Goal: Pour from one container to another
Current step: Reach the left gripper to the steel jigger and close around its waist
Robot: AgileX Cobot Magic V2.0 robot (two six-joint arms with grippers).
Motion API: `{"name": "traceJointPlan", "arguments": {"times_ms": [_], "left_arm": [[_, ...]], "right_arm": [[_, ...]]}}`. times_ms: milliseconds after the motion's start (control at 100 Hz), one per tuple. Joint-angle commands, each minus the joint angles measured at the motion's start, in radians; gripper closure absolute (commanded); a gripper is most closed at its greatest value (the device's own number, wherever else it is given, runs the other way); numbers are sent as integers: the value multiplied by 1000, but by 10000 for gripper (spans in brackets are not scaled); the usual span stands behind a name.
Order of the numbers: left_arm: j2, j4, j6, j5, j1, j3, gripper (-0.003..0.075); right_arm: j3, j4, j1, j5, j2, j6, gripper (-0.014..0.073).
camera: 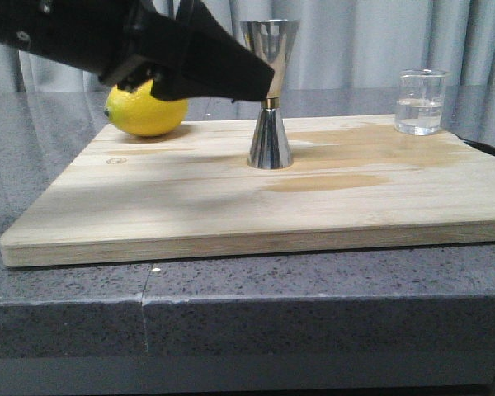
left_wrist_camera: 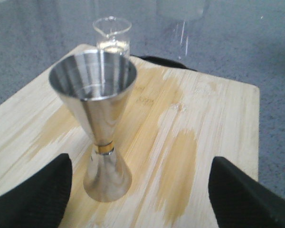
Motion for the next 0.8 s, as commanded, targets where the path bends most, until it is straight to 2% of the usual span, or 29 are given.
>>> {"name": "traceJointPlan", "arguments": {"times_ms": [0,360,790], "left_arm": [[-1,-70,10,29,-9,-31,173],[29,-70,42,-17,-9,-34,173],[120,-70,32,-1,-9,-127,173]], "right_arm": [[-39,-21,-6,-79,14,-10,643],[-39,-21,-6,-79,14,-10,643],[-39,-21,-6,-79,14,-10,643]]}}
